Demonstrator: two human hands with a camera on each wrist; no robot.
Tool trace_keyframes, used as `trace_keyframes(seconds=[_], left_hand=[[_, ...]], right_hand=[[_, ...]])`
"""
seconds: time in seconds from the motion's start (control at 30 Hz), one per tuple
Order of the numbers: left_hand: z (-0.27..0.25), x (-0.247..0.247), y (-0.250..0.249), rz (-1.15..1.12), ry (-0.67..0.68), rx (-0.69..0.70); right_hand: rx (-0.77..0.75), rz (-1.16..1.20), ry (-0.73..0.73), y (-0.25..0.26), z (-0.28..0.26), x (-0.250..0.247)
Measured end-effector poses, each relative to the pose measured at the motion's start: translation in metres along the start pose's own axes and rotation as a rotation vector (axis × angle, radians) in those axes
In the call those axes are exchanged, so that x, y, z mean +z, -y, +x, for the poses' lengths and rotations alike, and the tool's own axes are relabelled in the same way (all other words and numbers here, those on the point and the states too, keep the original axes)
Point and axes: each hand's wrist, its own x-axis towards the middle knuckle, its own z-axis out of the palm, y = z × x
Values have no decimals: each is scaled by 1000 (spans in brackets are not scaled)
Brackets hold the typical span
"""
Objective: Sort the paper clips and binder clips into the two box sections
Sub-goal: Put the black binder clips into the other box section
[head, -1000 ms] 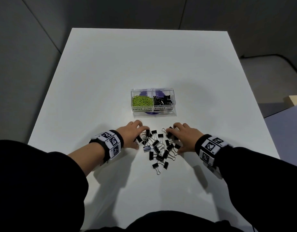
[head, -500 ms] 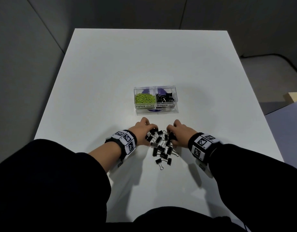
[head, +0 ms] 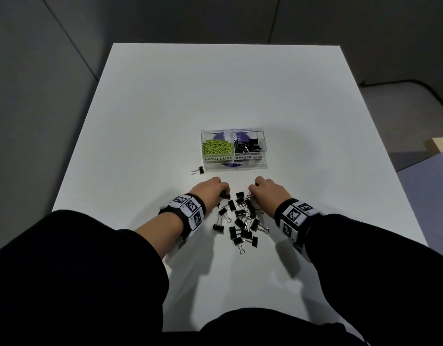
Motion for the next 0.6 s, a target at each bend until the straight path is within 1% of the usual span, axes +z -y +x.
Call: trace_keyframes(seconds=[0.23, 0.3, 0.37, 0.43, 0.5, 0.57, 0.6], left_hand=[[-2, -3, 5, -9, -40, 9], [-2, -8, 4, -44, -97, 29], [-1, -17, 3, -86, -179, 61], [2, -32, 1, -136, -243, 98], [8, -50, -1, -160, -290, 129], [17, -66, -2, -159, -334, 139], [22, -73, -3, -154, -356, 141]], right_hand=[[-30, 38, -23, -15, -1, -2], [-32, 105, -83, -19, -1, -11], [-33, 216, -189, -22, 2, -29], [-14, 296, -293, -25, 9, -51], [17, 332, -367, -32, 24, -71], [40, 355, -385, -37, 41, -84], [44, 367, -362, -38, 49, -88]])
